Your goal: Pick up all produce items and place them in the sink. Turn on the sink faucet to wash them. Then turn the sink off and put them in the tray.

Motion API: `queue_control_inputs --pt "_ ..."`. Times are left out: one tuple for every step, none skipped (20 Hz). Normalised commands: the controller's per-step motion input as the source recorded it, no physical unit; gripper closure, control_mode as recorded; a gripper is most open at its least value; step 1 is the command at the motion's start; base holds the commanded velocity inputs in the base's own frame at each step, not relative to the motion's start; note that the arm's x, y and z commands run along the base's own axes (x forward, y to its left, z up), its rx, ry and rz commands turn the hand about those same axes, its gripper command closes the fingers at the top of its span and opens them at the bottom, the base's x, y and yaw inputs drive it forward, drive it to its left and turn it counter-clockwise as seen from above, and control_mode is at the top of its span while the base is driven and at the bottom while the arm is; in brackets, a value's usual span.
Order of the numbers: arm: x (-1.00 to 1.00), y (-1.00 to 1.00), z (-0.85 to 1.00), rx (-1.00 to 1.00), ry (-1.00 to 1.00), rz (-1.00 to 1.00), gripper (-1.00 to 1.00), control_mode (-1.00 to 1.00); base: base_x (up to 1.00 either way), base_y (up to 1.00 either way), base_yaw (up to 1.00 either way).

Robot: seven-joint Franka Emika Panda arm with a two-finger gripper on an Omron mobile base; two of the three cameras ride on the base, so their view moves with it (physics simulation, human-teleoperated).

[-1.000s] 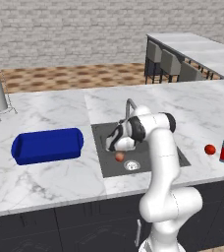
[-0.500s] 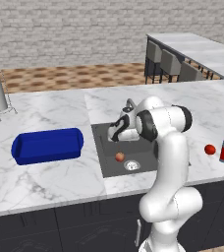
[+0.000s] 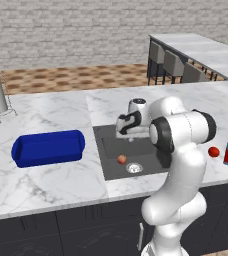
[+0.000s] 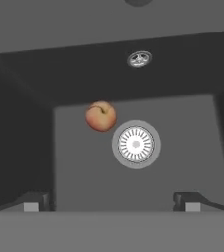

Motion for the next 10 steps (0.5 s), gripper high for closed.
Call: queue_control_inputs --pt "-0.43 -0.32 0.62 0.0 0.13 0.0 -1.0 -1.0 0.0 0.0 0.0" --pt "-0.45 -0.36 0.54 0.0 0.15 -0.01 -1.0 -1.0 0.0 0.0 0.0" --pt "-0.46 -0.4 0.46 0.0 0.16 -0.01 -1.0 -1.0 0.0 0.0 0.0" --pt "-0.46 -0.42 0.36 0.0 0.15 0.0 -1.0 -1.0 0.0 0.0 0.0" --pt "-0.48 -0.47 0.29 0.0 0.15 0.0 -1.0 -1.0 0.0 0.0 0.0" --pt "-0.46 -0.5 0.21 0.0 0.15 0.0 -1.0 -1.0 0.0 0.0 0.0" --pt "-0.45 -0.54 0.21 -0.01 0.15 0.0 -1.0 -1.0 0.0 0.0 0.0" --pt "-0.4 -0.55 0.18 -0.03 0.16 0.0 -1.0 -1.0 0.0 0.0 0.0" --pt "-0.4 -0.53 0.16 -0.04 0.17 0.0 -1.0 -1.0 0.0 0.0 0.0" --pt "-0.4 -0.52 0.11 -0.04 0.16 0.0 -1.0 -1.0 0.0 0.0 0.0"
